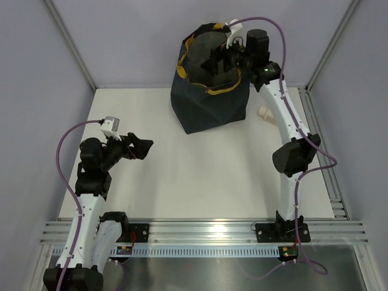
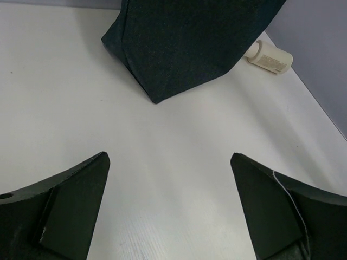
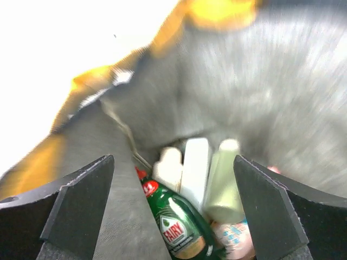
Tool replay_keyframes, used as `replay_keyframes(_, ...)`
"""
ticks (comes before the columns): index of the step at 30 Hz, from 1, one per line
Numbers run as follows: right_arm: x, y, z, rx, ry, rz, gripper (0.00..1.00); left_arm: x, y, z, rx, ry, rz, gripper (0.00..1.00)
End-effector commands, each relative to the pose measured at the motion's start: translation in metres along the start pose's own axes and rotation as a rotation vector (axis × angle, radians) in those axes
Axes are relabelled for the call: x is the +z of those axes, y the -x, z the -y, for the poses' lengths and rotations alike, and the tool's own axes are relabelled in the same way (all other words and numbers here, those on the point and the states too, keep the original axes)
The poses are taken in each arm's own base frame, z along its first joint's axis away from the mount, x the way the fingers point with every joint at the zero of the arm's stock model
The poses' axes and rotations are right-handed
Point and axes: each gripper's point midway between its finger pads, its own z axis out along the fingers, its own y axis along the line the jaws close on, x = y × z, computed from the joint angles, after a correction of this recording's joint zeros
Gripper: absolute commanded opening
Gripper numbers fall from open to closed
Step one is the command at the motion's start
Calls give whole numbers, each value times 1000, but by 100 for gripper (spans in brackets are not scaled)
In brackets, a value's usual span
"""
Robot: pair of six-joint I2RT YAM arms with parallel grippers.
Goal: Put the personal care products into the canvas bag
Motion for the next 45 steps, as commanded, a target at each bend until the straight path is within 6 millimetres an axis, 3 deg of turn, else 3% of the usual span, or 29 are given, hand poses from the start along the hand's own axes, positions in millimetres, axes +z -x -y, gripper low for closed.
replay_keyframes(1, -90, 103, -39, -183, 116, 179, 99, 2, 18, 7, 14, -26, 36, 99)
replay_keyframes(2, -111, 113, -38, -196, 104, 188, 99, 2, 17, 8, 15, -34, 31, 99)
replay_keyframes(3, -119, 112, -37, -206, 111, 180, 100, 2, 17, 8, 15, -34, 30, 99)
replay_keyframes(7, -168, 83, -7, -156, 44, 89, 99, 2, 14, 7, 24, -31, 22, 99)
replay_keyframes(8, -178, 64, 1, -149, 25, 51, 100, 2, 13, 6, 25, -30, 18, 99)
replay_keyframes(9, -195, 51, 26, -127, -20, 28, 99, 3, 11, 4, 22, -24, 12, 99)
replay_keyframes(12, -225, -5, 73, -113, -65, -124, 99, 3, 3, 0, 22, -11, -4, 99)
replay_keyframes(13, -236, -43, 72, -39, -49, -264, 99, 4, 3, 0, 28, -13, -5, 99)
replay_keyframes(14, -239, -68, 103, -120, -104, -387, 99, 4, 1, -1, 25, -15, -8, 99)
replay_keyframes(16, -250, -108, 118, -98, -131, -560, 99, 5, 3, 0, 29, -23, -2, 99)
replay_keyframes(18, -255, -146, 148, -136, -190, -706, 99, 5, 4, 2, 36, -31, -2, 99)
replay_keyframes(19, -253, -151, 165, -176, -225, -718, 99, 6, 4, 1, 41, -30, -5, 99)
replay_keyframes(20, -251, -173, 176, -208, -215, -767, 99, 6, 3, 0, 45, -31, -8, 99)
replay_keyframes(22, -247, -185, 202, -288, -260, -799, 100, 7, -4, -2, 33, -26, -21, 99)
replay_keyframes(23, -242, -203, 211, -311, -243, -833, 100, 7, -4, -1, 38, -31, -25, 99)
replay_keyframes(30, -222, -247, 259, -379, -243, -932, 99, 10, -7, -4, 38, -31, -40, 99)
replay_keyframes(35, -211, -274, 265, -434, -148, -968, 99, 13, -9, -4, 32, -43, -54, 99)
replay_keyframes(37, -209, -273, 267, -435, -134, -963, 100, 14, -11, -4, 22, -48, -64, 99)
replay_keyframes(38, -205, -286, 267, -422, -108, -976, 100, 14, -10, -2, 22, -55, -63, 99)
replay_keyframes(45, -200, -319, 252, -349, 5, -1004, 99, 15, -11, 4, 18, -98, -62, 99)
